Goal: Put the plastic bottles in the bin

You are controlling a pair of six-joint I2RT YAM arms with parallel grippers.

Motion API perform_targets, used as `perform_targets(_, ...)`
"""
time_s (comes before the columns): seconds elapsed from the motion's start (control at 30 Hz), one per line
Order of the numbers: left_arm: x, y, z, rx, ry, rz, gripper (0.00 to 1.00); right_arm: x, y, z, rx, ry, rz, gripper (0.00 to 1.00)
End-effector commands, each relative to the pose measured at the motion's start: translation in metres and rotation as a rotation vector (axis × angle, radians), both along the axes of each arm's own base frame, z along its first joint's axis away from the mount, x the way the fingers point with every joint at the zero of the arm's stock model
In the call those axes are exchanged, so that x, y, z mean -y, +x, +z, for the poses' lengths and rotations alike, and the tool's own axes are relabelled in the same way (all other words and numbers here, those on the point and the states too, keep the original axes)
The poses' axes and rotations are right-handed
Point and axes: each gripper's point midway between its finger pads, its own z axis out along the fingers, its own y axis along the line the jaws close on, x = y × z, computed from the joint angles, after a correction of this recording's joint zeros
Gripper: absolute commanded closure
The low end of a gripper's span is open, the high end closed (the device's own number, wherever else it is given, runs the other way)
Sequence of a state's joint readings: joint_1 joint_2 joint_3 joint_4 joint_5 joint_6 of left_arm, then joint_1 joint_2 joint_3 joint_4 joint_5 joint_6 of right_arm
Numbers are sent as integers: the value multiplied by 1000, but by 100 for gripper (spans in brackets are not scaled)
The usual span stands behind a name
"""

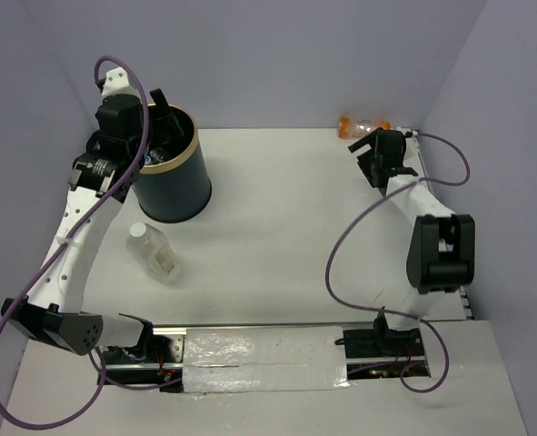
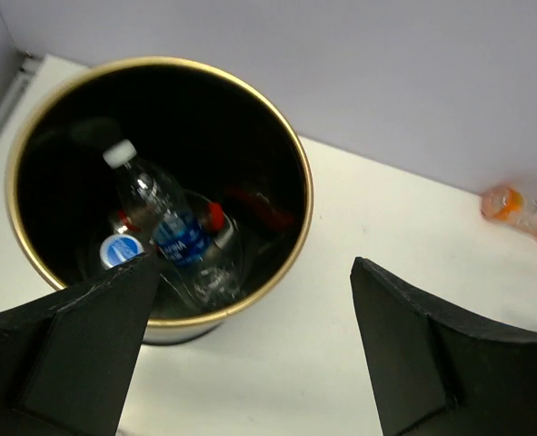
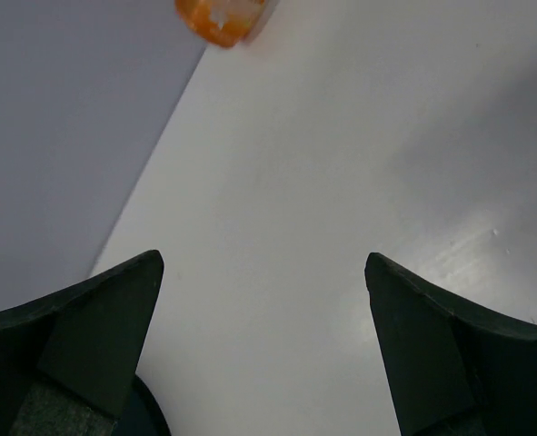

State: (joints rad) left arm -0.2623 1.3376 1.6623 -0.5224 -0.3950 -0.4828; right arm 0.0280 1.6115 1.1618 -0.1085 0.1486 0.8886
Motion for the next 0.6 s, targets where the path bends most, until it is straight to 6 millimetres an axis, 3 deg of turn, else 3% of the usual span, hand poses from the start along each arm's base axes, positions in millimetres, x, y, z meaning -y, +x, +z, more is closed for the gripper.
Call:
perform_targets(0.0,10,-13,23,77,-87,-54,1,15,58,17,187,241,-120,0)
perform_targets(0.03,12,-11,21,65,-85,-66,1,23,68,9,192,274,-139,0)
perform_targets(0.07,13,-11,20,56,-86,-70,1,24,83,17,228,302,-135,0)
perform_targets(0.1,14,-10,20,46,-85,-71,1,23,95,-12,183,346,-146,1)
perform_targets(0.13,14,-10,21,47,-84,-70,1,28,107,-7,210,365,-152,1)
perform_targets(0.2,8,-12,21,55,-87,-40,1,31,119,-33,186,382,-175,1)
perform_targets(0.23,6,-13,24,65,-92,-30,1,32,129,-25,213,375,-171,1)
perform_targets(0.3,-1,-18,33,94,-100,5,1,35,138,-46,181,355,-179,1)
perform_targets(0.33,-2,-19,38,112,-102,10,0,39,146,-41,196,347,-191,1)
perform_targets(0.57,-17,-28,73,201,-96,70,1,57,181,-55,204,301,-239,0)
